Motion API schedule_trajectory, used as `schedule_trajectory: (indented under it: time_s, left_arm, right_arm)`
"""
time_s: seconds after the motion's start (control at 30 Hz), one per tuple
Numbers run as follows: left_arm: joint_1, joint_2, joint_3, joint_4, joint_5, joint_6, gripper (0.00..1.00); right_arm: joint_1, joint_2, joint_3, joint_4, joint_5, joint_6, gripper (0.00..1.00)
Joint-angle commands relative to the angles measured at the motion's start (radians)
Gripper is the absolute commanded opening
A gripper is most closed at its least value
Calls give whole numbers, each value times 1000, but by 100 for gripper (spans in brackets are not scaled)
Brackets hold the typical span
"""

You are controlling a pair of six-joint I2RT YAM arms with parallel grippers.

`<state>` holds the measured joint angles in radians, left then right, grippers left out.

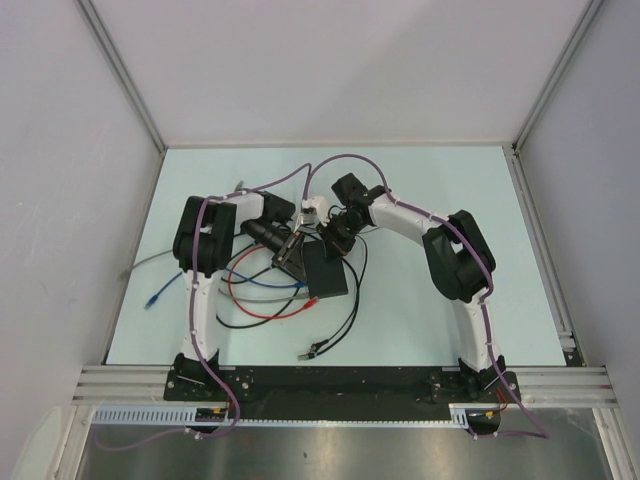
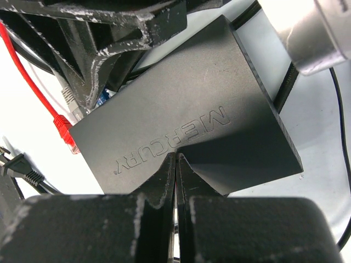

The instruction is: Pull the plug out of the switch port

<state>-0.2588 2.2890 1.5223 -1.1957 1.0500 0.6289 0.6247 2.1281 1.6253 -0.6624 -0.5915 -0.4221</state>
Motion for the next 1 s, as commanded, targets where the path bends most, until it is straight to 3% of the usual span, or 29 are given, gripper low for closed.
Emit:
schedule_trajectory:
  time_s: [0.0, 0.37, 0.43, 0.5, 0.53, 0.8, 0.97]
  left_arm:
    - [-20, -2, -27, 37, -35, 42, 34]
    - [-25, 6, -93, 148, -38, -73, 23]
    - [-30, 3, -97, 154, -41, -83, 18]
    - [-34, 6, -91, 157, -54, -104, 2]
    - [-36, 10, -88, 144, -57, -104, 0]
    - [-34, 10, -11, 36, -81, -45, 0]
    - [-37, 4, -51, 48, -81, -47, 0]
  right_arm:
    - [4, 53, -51, -31, 139, -38, 0]
    - [10, 46, -62, -28, 134, -35, 0]
    - [9, 47, -64, -28, 133, -37, 0]
    - [10, 47, -64, -29, 131, -37, 0]
    - [10, 49, -64, -29, 131, -37, 0]
    - [13, 43, -70, -26, 131, -38, 0]
    - [17, 36, -77, -23, 139, -40, 0]
